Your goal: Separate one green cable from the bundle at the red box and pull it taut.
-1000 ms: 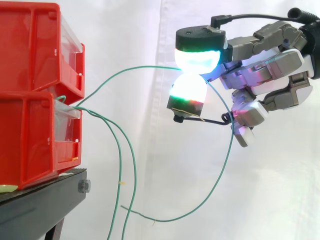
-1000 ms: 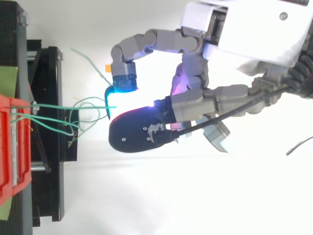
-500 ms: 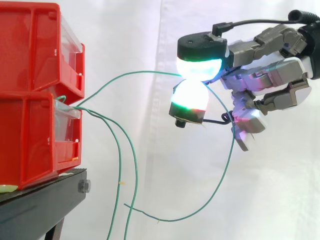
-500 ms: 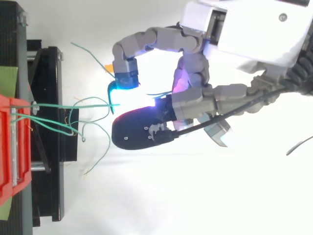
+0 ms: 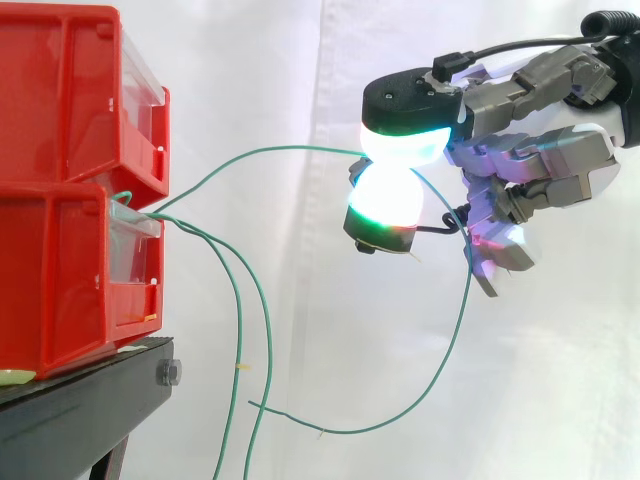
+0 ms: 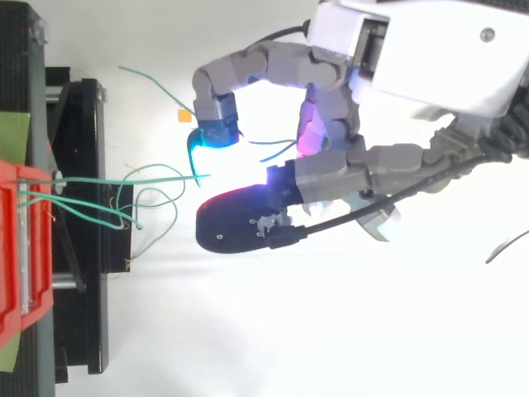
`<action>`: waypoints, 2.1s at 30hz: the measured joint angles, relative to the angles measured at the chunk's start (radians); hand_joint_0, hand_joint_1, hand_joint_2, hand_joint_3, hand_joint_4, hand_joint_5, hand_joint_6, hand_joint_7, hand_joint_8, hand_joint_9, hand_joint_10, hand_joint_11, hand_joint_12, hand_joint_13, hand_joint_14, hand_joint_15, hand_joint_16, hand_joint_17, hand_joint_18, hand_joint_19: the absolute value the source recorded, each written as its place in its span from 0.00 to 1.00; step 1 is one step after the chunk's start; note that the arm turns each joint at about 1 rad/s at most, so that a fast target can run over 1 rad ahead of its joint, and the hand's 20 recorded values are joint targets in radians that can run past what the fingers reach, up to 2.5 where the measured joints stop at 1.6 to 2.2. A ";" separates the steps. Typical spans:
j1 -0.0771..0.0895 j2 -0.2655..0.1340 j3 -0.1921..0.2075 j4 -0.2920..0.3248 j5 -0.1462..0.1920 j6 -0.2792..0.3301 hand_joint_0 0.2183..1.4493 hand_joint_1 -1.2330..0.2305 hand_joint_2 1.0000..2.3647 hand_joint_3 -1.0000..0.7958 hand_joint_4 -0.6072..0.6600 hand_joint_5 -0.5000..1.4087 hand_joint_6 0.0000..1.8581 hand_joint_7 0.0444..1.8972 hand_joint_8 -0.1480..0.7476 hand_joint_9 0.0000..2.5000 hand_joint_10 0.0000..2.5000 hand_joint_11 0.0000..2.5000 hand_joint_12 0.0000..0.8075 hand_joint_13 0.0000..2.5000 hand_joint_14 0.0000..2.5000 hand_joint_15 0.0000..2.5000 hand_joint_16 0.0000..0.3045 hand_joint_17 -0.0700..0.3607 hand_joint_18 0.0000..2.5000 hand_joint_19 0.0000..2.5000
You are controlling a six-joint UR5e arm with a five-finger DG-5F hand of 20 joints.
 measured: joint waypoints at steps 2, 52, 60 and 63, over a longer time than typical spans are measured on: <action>0.001 0.000 0.001 0.000 0.000 -0.001 0.42 0.39 0.01 0.43 0.50 0.34 0.27 0.70 0.40 0.83 0.01 0.24 0.46 0.58 0.01 0.22 0.18 0.44 0.44 0.21; -0.007 0.152 -0.182 -0.033 -0.022 0.010 0.42 0.39 0.01 0.44 0.49 0.34 0.27 0.70 0.39 0.83 0.01 0.25 0.46 0.58 0.01 0.23 0.18 0.44 0.44 0.21; -0.005 0.176 -0.225 0.033 -0.022 0.009 0.41 0.39 0.01 0.44 0.50 0.34 0.27 0.70 0.39 0.83 0.01 0.24 0.46 0.58 0.01 0.23 0.17 0.44 0.44 0.21; -0.004 0.176 -0.224 0.047 -0.020 0.008 0.41 0.39 0.01 0.44 0.49 0.34 0.27 0.70 0.39 0.83 0.01 0.24 0.46 0.58 0.01 0.23 0.17 0.44 0.44 0.21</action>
